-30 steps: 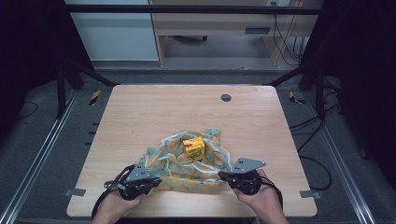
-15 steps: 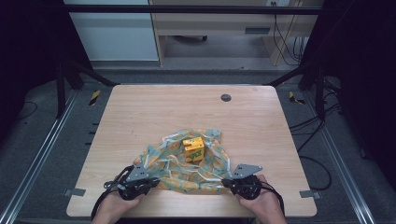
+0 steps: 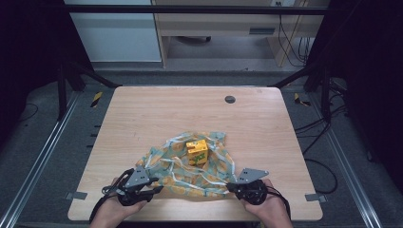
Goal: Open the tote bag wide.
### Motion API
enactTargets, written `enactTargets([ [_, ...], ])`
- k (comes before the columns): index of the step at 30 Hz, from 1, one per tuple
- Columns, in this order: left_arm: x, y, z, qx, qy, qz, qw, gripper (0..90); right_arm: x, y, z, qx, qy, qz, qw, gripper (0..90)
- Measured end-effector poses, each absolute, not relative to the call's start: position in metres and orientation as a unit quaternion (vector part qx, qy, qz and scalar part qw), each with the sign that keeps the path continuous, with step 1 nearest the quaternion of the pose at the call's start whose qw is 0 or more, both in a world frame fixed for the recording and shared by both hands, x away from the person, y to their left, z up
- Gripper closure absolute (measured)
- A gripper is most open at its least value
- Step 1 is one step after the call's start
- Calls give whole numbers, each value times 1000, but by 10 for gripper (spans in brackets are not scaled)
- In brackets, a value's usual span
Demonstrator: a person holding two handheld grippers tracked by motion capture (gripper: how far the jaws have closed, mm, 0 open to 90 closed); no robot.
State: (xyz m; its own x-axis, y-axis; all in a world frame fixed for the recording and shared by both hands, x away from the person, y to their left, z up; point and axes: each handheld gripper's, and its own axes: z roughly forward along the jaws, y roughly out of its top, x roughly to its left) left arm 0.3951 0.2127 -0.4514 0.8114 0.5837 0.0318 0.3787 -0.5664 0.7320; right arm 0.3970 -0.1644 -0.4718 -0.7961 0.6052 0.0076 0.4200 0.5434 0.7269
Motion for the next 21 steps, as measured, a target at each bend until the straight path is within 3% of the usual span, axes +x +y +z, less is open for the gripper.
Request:
enactTargets([
  [10, 389, 213, -418, 867, 265, 153, 393, 587, 394, -169, -469, 294, 868, 381, 124, 834],
  [21, 416, 218, -397, 863, 271, 205, 374, 529, 390, -170, -449, 287, 864, 393, 127, 594],
])
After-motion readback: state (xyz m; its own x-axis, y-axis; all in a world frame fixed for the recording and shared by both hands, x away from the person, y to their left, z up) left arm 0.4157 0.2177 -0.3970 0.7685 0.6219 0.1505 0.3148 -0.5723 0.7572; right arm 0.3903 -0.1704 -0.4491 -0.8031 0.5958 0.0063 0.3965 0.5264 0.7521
